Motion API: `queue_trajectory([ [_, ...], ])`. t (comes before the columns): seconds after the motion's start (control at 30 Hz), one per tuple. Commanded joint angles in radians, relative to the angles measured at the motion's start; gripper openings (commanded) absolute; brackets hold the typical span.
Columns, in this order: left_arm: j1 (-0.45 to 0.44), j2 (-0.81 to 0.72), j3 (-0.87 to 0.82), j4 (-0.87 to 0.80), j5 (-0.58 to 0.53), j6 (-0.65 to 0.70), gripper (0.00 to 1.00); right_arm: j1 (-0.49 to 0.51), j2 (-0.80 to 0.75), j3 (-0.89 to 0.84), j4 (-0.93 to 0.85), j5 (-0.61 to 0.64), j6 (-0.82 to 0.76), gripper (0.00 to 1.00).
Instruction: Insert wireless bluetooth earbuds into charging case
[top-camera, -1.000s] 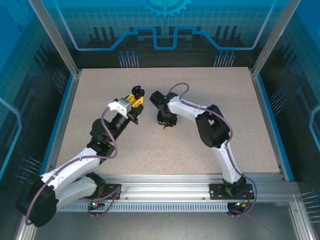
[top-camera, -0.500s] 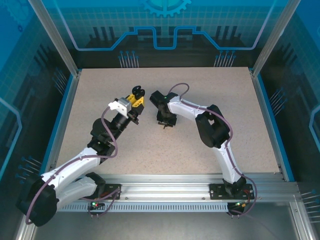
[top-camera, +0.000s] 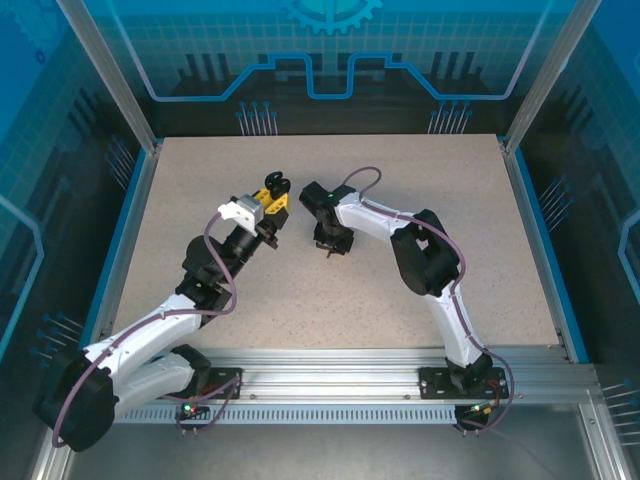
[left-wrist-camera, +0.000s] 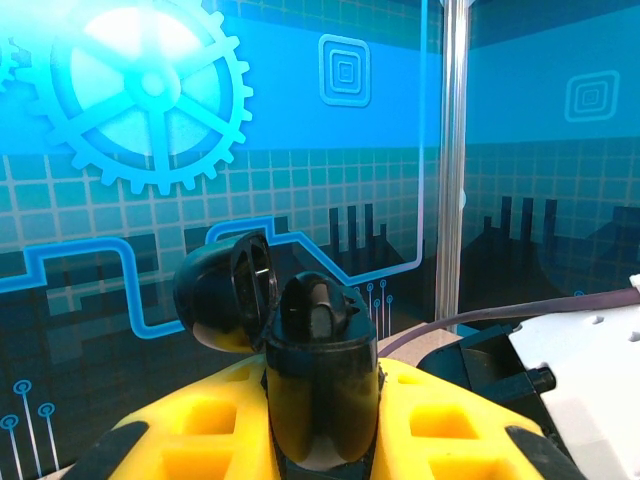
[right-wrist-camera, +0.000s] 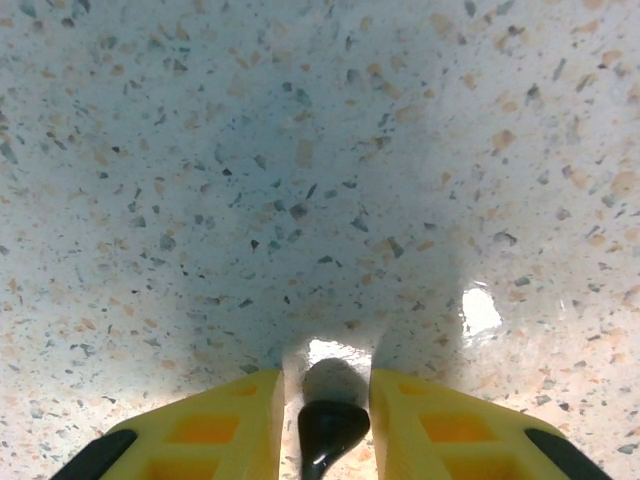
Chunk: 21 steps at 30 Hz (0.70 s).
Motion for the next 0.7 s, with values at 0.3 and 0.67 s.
queue_trajectory([
  [0.3,0.009,0.011,0.004,0.047,-0.009,-0.008,0.00,0.040,-0.025,0.000,-0.065,-0.003,0.048,0.29],
  [0.67,0.009,0.015,0.004,0.046,-0.007,-0.013,0.00,0.013,-0.020,-0.010,-0.055,0.017,0.045,0.28],
])
